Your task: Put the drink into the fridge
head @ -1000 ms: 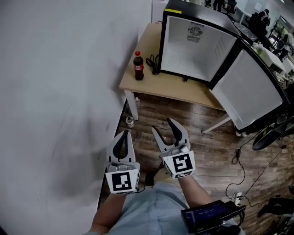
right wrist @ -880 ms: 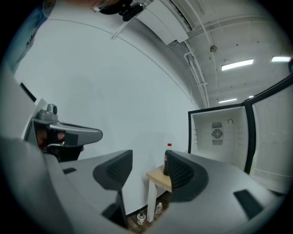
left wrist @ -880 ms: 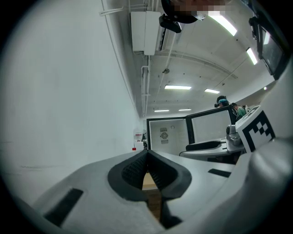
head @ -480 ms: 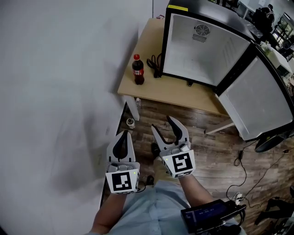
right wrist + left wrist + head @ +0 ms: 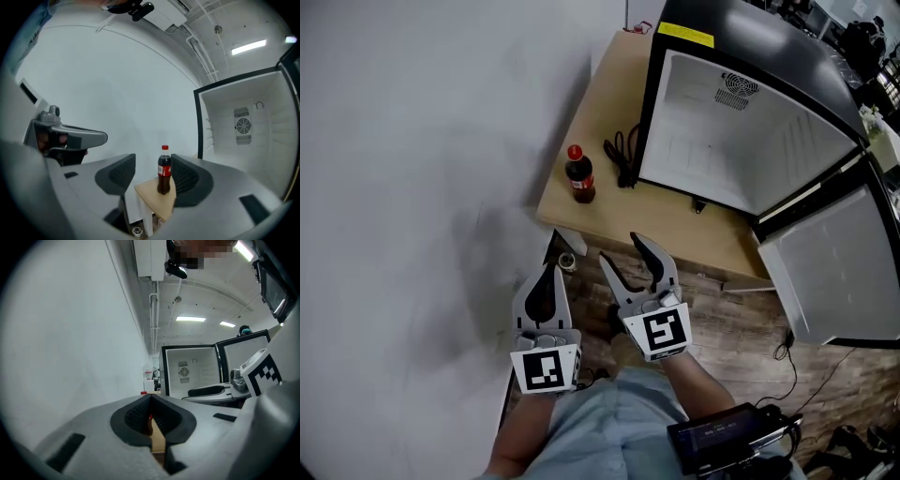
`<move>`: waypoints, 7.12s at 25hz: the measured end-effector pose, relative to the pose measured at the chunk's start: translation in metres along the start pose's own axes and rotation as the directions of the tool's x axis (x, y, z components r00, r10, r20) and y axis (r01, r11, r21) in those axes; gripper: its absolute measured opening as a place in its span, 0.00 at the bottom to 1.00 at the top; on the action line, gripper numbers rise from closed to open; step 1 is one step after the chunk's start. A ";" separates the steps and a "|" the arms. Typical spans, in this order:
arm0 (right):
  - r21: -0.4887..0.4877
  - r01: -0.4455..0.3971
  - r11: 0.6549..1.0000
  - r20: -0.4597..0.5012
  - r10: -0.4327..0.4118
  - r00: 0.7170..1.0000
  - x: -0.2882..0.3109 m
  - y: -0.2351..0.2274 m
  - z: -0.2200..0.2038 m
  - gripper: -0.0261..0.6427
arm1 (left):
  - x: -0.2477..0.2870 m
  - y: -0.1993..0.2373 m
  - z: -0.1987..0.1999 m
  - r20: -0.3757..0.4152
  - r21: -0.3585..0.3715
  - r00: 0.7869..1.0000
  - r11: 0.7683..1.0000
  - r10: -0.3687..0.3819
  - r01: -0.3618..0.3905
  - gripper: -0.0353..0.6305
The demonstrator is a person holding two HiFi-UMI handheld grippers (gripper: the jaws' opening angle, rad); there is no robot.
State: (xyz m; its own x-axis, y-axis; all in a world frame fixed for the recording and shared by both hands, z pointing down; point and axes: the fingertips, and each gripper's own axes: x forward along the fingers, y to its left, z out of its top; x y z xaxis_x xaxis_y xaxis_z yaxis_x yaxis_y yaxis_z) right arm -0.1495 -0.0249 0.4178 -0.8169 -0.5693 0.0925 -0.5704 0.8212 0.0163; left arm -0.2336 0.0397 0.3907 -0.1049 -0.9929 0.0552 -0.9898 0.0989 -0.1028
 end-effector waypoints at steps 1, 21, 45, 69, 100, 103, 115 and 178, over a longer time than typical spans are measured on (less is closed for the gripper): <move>-0.001 -0.009 1.000 0.004 0.009 1.000 0.010 -0.007 0.001 0.40 | 0.010 0.002 0.001 -0.003 0.001 1.000 1.000 0.008 -0.008 0.07; -0.052 -0.122 0.991 0.013 0.123 0.992 0.129 -0.038 0.013 0.46 | 0.097 0.058 0.025 0.037 0.016 0.993 0.994 0.110 -0.110 0.07; -0.010 -0.061 0.998 -0.154 0.059 0.986 0.241 -0.042 -0.097 0.56 | 0.189 0.123 -0.061 -0.125 -0.039 0.992 0.999 0.012 -0.016 0.07; -0.008 0.032 0.999 -0.056 -0.032 0.998 0.223 -0.058 -0.022 0.50 | 0.221 0.112 -0.013 0.025 -0.011 0.990 0.990 -0.140 0.141 0.07; 0.013 0.416 0.909 -0.040 -0.415 0.909 0.035 -0.220 -0.002 0.50 | 0.247 -0.155 0.036 0.082 0.016 0.806 0.810 -0.586 0.586 0.07; 0.003 0.401 0.916 -0.042 -0.401 0.915 0.022 -0.243 -0.008 0.50 | 0.255 -0.183 0.034 0.088 0.002 0.815 0.818 -0.573 0.575 0.06; -0.011 0.370 0.929 -0.053 -0.370 0.927 -0.001 -0.294 -0.017 0.50 | 0.280 -0.230 0.037 0.094 -0.011 0.848 0.852 -0.521 0.524 0.07; 0.018 0.467 0.884 -0.055 -0.465 0.884 0.009 -0.465 -0.075 0.53 | 0.353 -0.282 0.033 0.064 0.053 0.883 0.886 -0.464 0.461 0.07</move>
State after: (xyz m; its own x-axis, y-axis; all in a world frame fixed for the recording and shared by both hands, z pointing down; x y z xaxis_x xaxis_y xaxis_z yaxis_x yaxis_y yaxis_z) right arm 0.1146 -0.4088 0.4860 -0.4518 -0.8828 0.1286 -0.8871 0.4599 0.0402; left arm 0.0120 -0.3409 0.4064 0.3729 -0.9273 0.0325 -0.9198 -0.3740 -0.1186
